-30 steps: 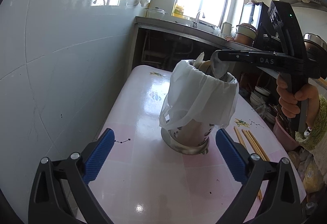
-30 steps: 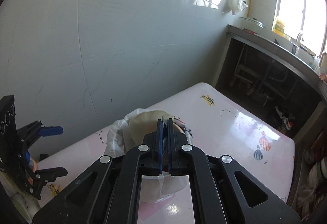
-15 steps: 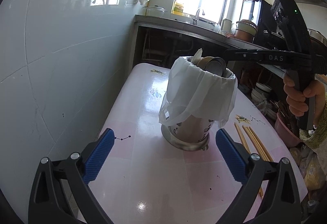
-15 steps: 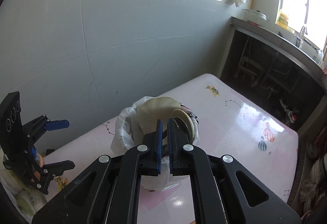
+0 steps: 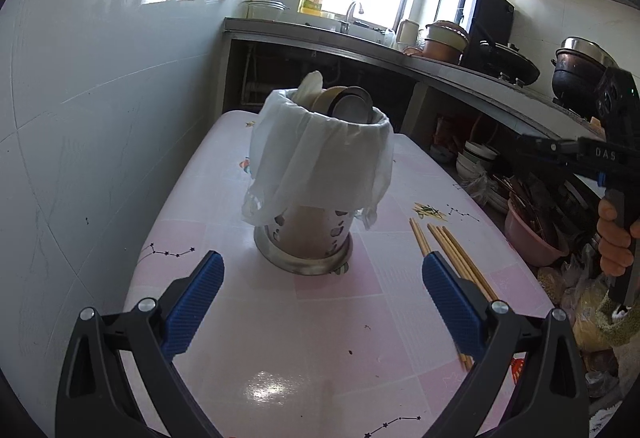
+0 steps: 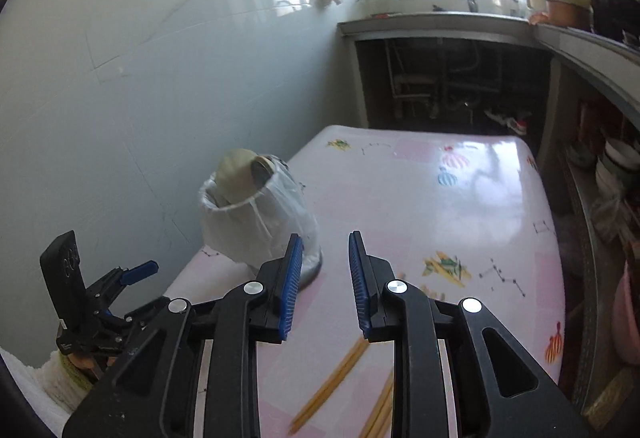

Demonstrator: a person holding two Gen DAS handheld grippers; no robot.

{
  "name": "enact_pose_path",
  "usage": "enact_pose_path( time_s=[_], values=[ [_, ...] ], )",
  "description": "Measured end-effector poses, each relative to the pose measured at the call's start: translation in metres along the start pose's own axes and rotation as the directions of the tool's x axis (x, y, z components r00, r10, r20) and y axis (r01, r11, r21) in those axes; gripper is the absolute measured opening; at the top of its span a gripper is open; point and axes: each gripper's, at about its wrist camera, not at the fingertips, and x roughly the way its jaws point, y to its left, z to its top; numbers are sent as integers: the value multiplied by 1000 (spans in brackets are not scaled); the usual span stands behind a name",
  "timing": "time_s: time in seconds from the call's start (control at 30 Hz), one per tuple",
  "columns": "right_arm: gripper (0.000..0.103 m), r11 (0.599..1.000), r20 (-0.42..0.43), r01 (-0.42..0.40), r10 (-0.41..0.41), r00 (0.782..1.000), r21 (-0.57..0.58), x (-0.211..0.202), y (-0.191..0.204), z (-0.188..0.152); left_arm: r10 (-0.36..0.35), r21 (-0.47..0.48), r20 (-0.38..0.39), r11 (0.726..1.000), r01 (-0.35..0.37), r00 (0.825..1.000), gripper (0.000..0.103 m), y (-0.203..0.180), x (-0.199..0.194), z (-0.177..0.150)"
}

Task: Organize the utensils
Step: 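Move left tool toward the loose chopsticks while right tool withdraws from holder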

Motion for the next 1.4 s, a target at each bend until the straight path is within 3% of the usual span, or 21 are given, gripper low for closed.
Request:
enact_pose_path(
  time_s=[0.17, 0.23, 0.37, 0.47, 0.63, 1.0, 1.13, 1.4],
  values=[
    [24, 986, -124, 140, -127, 984, 95, 18, -31, -56, -33, 38, -52, 999, 35, 998, 97, -20, 13, -6],
    [22, 981, -167, 155, -134, 977, 120, 29, -38, -72, -38, 46, -95, 998, 43, 995, 97, -26, 21, -9],
    [17, 973, -203, 214, -195, 960, 80, 45, -43, -93, -65, 42, -140, 997, 72, 988, 97, -37, 34, -13],
    [13, 970, -228, 231, -210, 951, 70, 54, -49, -100, -87, 35, -158, 995, 94, 984, 97, -43, 40, -15],
    [9, 970, -267, 231, -203, 942, 76, 66, -61, -111, -57, 80, -214, 994, 75, 975, 97, -57, 56, -20],
    [6, 979, -262, 195, -173, 949, 60, 70, -63, -122, -84, 185, -249, 974, 132, 965, 96, -95, 85, -19],
    [4, 975, -256, 196, -164, 953, 105, 66, -71, -125, -86, 215, -262, 966, 145, 961, 78, -109, 95, -18],
    [4, 967, -240, 156, -106, 965, 203, 57, -86, -131, -68, 253, -364, 953, 169, 929, 30, -129, 130, -26]
  ],
)
